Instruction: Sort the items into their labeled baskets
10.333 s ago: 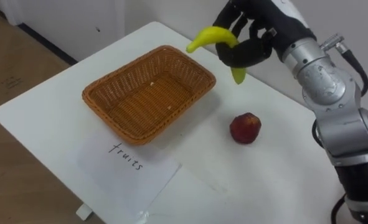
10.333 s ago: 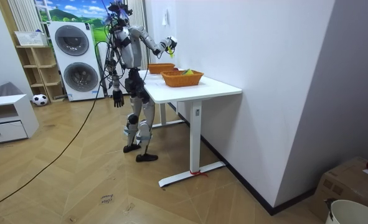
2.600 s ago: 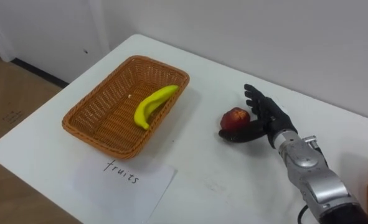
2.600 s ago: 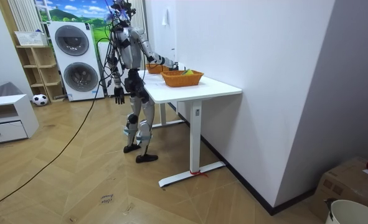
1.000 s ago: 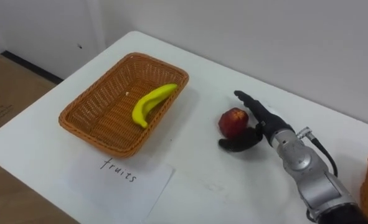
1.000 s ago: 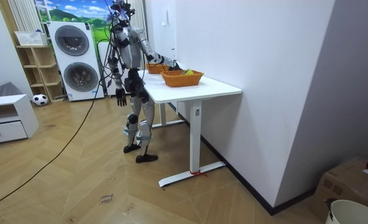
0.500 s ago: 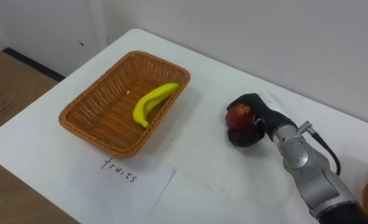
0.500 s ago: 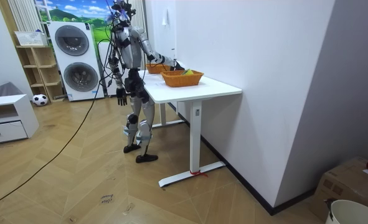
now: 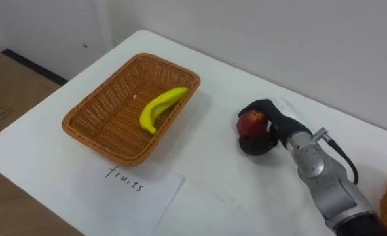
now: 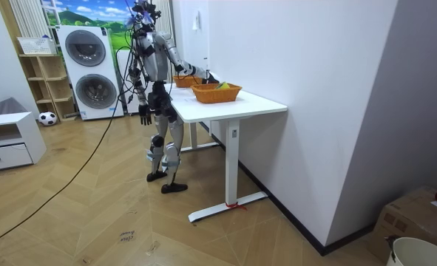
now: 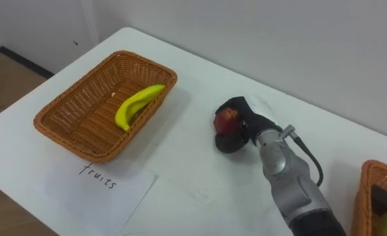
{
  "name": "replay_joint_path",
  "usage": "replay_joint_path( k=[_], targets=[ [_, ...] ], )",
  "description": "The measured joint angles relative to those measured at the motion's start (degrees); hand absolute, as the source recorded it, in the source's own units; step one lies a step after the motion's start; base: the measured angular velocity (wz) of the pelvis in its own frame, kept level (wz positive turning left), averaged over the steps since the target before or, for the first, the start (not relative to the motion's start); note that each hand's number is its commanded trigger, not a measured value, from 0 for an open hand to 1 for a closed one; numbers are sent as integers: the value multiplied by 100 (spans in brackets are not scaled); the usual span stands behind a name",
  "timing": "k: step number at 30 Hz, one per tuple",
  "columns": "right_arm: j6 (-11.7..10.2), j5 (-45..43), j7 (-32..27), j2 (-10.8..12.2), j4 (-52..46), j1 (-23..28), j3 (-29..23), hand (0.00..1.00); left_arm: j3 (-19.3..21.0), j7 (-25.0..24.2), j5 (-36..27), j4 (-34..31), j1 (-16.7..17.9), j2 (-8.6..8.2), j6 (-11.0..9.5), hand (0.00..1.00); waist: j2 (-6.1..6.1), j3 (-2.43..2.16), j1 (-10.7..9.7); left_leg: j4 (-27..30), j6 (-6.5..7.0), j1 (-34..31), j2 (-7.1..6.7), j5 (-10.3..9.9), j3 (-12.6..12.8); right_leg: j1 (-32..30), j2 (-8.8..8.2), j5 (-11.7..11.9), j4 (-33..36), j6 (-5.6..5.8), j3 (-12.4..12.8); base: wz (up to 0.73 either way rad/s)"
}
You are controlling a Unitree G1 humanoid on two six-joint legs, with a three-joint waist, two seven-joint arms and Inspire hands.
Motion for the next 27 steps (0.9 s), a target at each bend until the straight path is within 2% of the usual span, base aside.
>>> replay_joint_path(
  k=[4,6,12,14,22,26,27],
  targets=[
    [-2,123,89,-67,-73,0,-44,100,10,-26,4,-12,0,-1,-22,0,-7,-6,-21,1,0,-3,-4,0,-5,3,-4,0,1,0,-6,0],
    [-2,143,125,-83,-153,1,-49,100,25,-27,3,-6,-6,-1,-60,0,12,7,-34,2,0,-6,-3,0,-5,3,-5,0,1,0,-5,0],
    [1,703,133,-205,-864,0,-105,100,38,-13,-110,203,-123,-4,-100,0,25,12,-110,-9,1,-6,0,1,-11,3,-3,-1,1,1,19,0],
    [-4,820,99,-247,-1221,-49,-170,100,50,-10,-104,189,-128,-3,-88,0,5,2,-105,-30,1,0,-1,1,-10,-4,-2,-1,1,2,25,0],
    [0,1089,-130,-353,-1300,-467,-276,100,100,-13,-109,222,-197,3,-114,0,-120,-8,-107,17,2,13,-14,3,14,6,-5,-5,5,8,154,0],
    [0,1121,-128,-428,-1732,-508,-278,100,261,-49,-94,321,-245,20,-202,0,-181,16,-56,25,3,6,-12,4,2,15,-4,-5,7,7,113,0],
    [0,1127,-128,-432,-1776,-516,-280,100,261,-61,-94,326,-239,33,-202,0,-163,37,-46,23,2,5,-11,3,-4,16,-2,-5,7,7,108,0]
  ],
)
